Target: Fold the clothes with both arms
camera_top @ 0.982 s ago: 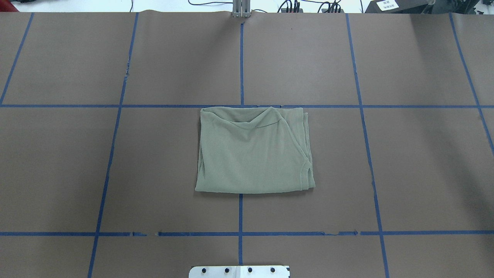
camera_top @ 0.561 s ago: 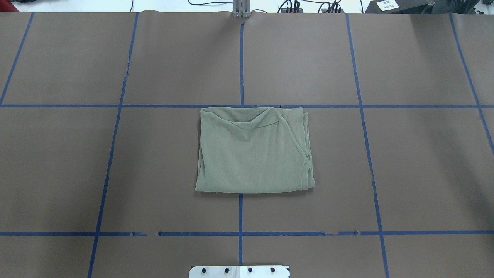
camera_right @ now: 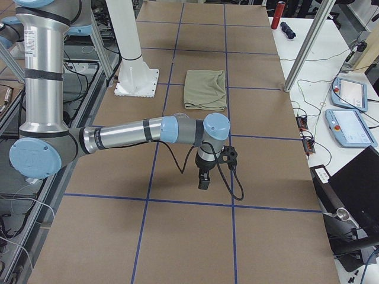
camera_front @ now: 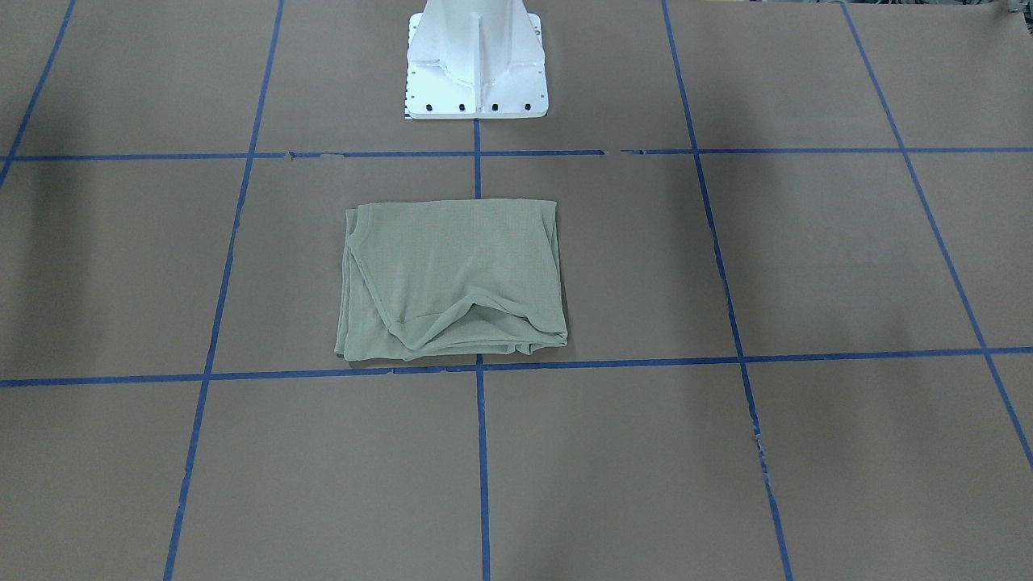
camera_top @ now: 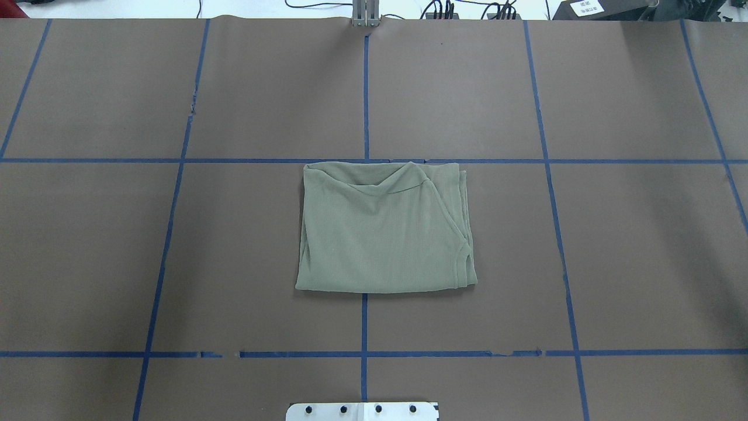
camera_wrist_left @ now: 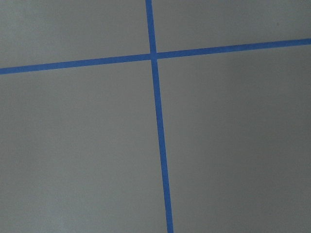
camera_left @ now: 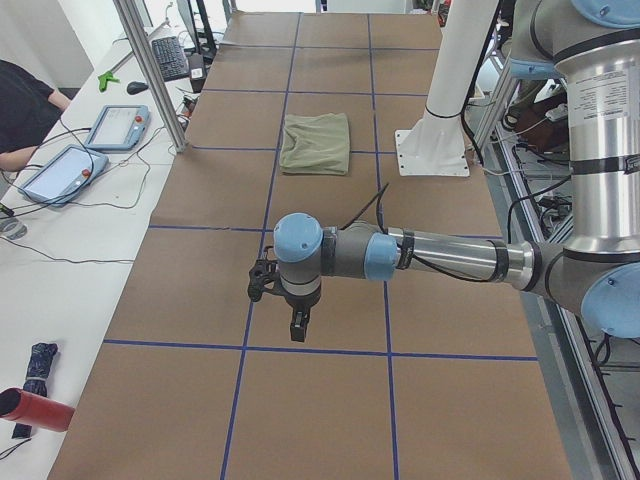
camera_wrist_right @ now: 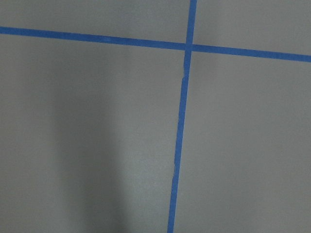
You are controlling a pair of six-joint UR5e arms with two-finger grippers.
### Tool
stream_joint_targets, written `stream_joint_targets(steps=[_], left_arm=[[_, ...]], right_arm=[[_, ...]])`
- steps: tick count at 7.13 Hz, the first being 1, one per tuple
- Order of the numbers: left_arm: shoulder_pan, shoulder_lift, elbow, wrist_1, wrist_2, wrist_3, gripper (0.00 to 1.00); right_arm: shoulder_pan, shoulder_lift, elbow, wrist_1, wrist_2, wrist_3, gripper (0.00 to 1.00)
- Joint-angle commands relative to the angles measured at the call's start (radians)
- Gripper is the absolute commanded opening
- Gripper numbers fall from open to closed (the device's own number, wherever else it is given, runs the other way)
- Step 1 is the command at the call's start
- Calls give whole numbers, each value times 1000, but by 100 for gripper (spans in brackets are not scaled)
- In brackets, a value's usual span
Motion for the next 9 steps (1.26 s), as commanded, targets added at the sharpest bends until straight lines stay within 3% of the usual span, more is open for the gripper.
stream_joint_targets(steps=[1,3,7,9], left_arm=[[1,12,-22,-4,53,8,100],[-4,56,-2,-75,41,92,100],[-4,55,12,-73,6,90,100],[-4,55,8,-73,4,90,100]], right_arm=[[0,-5,10,0,2,2,100],[1,-15,21,3,3,-5,100],[3,-23,35,8,-1,-5,100],[6,-83,34,110,-4,-7,100]])
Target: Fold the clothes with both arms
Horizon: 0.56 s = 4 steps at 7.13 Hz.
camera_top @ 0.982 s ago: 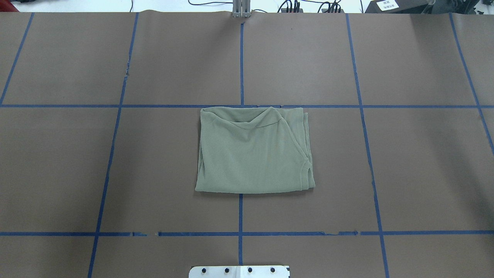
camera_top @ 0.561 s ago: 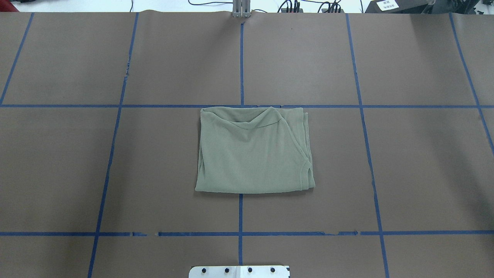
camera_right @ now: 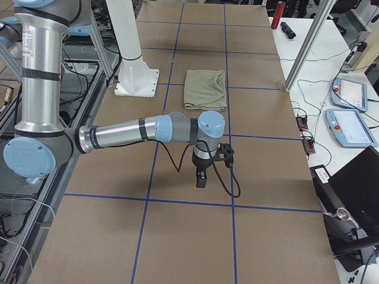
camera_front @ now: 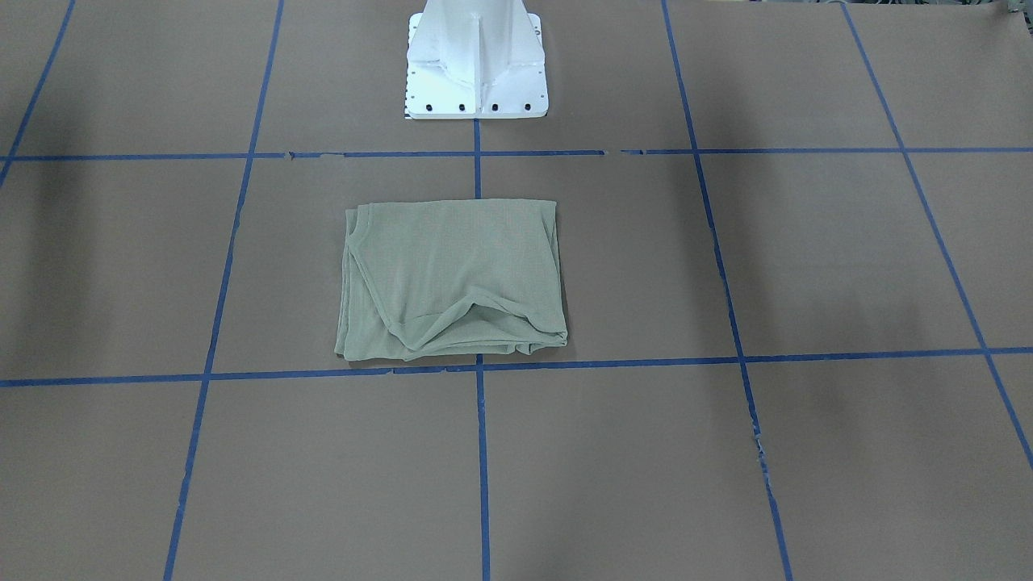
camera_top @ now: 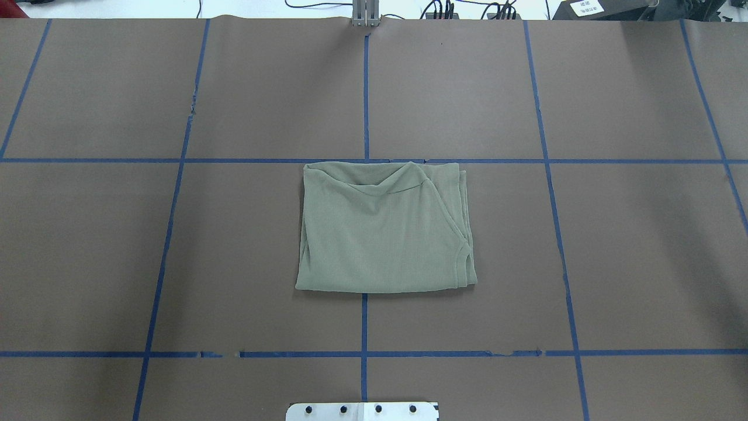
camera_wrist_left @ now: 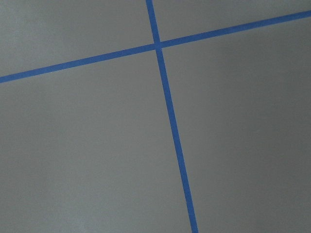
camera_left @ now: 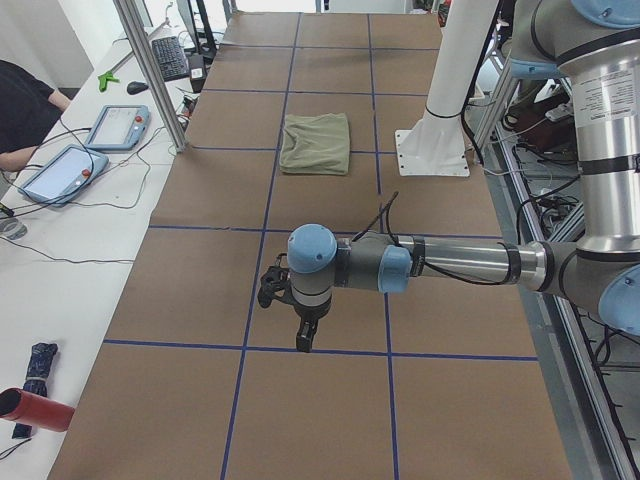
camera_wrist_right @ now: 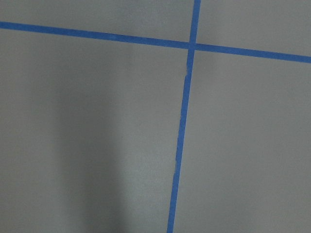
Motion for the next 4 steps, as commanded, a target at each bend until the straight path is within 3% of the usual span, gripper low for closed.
stream_joint_targets(steps=[1,4], left_arm=[[0,0,-6,0,-1,0,100],[0,-2,-7,-2,-2,0,100]], right_arm=[[17,-51,-3,77,6,-2,100],[42,-51,4,80,-2,-2,100]])
